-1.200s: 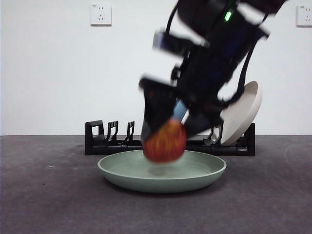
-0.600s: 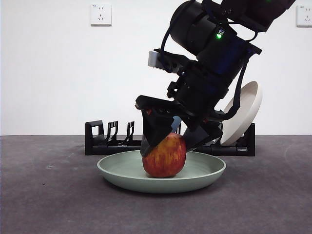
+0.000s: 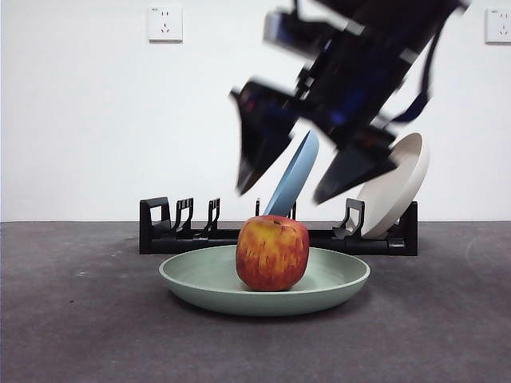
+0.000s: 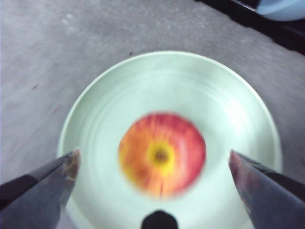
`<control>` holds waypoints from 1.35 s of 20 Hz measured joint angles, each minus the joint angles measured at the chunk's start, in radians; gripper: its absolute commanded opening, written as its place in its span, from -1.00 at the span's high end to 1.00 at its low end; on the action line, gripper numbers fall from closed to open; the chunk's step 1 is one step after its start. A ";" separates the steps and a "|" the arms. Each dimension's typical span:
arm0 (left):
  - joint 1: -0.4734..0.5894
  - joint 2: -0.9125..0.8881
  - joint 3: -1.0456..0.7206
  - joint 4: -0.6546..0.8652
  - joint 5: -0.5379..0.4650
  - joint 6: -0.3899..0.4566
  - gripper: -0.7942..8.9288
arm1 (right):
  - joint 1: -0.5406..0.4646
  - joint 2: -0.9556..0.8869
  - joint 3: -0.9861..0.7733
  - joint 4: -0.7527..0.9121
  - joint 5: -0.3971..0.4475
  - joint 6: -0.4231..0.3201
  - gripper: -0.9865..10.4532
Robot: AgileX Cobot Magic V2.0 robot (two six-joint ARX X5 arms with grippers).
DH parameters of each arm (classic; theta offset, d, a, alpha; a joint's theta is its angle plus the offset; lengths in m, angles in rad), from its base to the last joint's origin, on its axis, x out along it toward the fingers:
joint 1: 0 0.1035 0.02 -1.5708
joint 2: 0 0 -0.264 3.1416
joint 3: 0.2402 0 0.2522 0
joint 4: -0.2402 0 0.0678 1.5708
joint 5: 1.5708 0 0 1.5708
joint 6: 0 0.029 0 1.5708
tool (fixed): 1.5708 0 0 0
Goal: Take the green plate from the plate rack,put the plate on the table,take the apple from the table,put the apple in the plate
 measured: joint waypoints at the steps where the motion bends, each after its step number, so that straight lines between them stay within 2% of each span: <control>1: 0.000 0.000 0.000 -0.001 0.000 0.000 0.32 | 0.000 -0.046 0.000 -0.062 -0.003 0.001 -0.22; 4: 0.000 0.000 0.000 -0.028 0.000 0.000 0.32 | 0.000 -0.216 0.000 -0.274 -0.017 0.012 -0.22; 8: 0.000 0.000 0.000 -0.100 0.000 0.000 0.32 | 0.000 -0.451 0.000 -0.543 -0.095 0.037 -0.21; 12: 0.000 0.000 0.000 -0.145 0.006 0.000 0.32 | 0.001 -0.579 0.000 -0.705 -0.136 0.064 -0.20; 15: 0.000 0.000 0.000 -0.171 0.038 0.000 0.35 | 0.001 -0.631 0.000 -0.787 -0.159 0.074 0.04; 18: 0.000 0.000 0.000 -0.188 0.108 0.000 0.79 | 0.001 -0.663 0.000 -0.838 -0.161 0.084 0.50; 19: 0.000 0.000 0.000 -0.191 0.129 0.000 0.89 | 0.001 -0.670 0.000 -0.845 -0.162 0.086 0.66; 20: 0.000 0.000 0.000 -0.193 0.149 0.000 0.85 | 0.001 -0.676 0.000 -0.848 -0.161 0.086 0.82; 27: 0.000 0.000 0.000 -0.228 0.183 0.000 0.85 | 0.001 -0.681 0.000 -0.842 -0.161 0.087 0.83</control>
